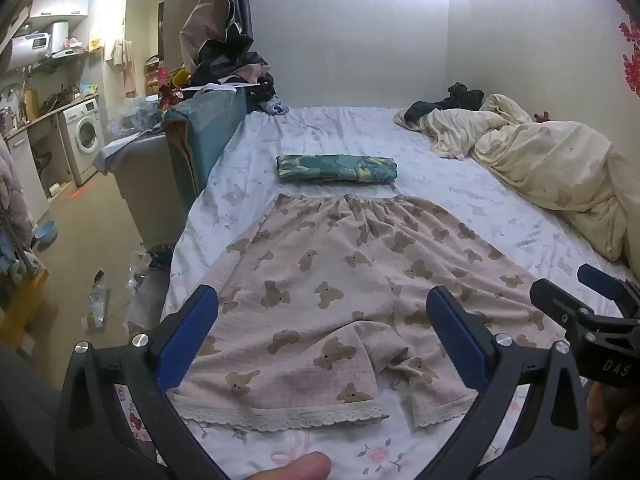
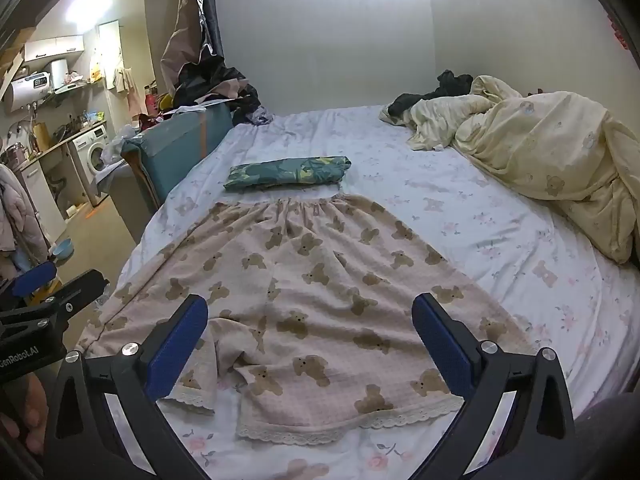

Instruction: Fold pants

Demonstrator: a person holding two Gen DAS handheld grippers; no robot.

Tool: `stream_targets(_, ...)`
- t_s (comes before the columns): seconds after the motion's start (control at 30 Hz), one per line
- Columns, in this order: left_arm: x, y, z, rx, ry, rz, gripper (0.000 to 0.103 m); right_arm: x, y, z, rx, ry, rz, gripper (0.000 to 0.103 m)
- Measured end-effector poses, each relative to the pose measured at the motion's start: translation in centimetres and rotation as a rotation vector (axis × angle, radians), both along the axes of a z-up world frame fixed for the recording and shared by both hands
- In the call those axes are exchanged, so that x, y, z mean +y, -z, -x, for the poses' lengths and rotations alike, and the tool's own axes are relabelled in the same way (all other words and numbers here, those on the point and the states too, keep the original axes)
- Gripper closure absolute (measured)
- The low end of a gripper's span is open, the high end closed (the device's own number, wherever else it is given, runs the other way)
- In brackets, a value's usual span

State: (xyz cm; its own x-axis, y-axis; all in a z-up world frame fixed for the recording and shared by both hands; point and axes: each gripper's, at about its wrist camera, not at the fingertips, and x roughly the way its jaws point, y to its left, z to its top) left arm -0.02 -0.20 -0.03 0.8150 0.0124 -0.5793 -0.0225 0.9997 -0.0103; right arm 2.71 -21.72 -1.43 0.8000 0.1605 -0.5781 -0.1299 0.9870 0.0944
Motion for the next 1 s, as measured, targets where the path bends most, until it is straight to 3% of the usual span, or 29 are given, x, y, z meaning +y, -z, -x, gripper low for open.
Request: stream_targets(1.0,0.11,-0.03,-0.03,-0.004,-0.001,0.021,0.000,-0.14,0.09,-0.10,0.003,-0.001,-0.002,0.000)
